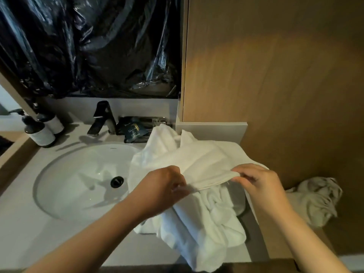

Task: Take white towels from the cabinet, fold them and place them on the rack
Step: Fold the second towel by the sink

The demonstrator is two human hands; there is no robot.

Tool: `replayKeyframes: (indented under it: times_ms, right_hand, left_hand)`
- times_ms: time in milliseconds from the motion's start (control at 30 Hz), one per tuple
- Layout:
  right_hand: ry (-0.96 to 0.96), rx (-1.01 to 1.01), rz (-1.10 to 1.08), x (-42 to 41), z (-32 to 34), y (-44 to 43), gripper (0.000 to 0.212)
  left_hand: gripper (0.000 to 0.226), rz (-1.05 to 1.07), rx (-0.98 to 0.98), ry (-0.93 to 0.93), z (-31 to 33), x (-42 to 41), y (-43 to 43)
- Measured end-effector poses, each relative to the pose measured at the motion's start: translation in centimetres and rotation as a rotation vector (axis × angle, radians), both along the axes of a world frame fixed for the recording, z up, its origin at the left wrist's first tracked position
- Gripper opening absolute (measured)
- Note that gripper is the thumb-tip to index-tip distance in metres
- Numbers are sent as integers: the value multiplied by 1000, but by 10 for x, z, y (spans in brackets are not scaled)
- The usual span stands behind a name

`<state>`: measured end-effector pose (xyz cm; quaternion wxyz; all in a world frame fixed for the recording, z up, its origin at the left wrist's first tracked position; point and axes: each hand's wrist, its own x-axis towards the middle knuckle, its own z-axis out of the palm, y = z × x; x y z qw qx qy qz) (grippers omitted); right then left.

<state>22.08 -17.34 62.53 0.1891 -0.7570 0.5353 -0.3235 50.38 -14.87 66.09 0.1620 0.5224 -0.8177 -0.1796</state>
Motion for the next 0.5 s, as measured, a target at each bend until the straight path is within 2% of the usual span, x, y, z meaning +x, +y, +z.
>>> replayKeyframes:
  times_ms: [100,233,367,500]
  right_hand:
    - [-56,57,-29,-7,-20,18,34]
    - [-139,228,-125,-14,-45,37,40]
    - [-255,342,-192,-12,-60,44,28]
    - [-514,341,-392,2,-59,47,11]
  left_hand:
    - [27,-71,-6,-33,-20,-9,12]
    - [13,-163,30,-61,-45,-21,26]
    - [27,-220,118,-84,-51,-25,28]
    - [23,-175,121,40,-41,-24,15]
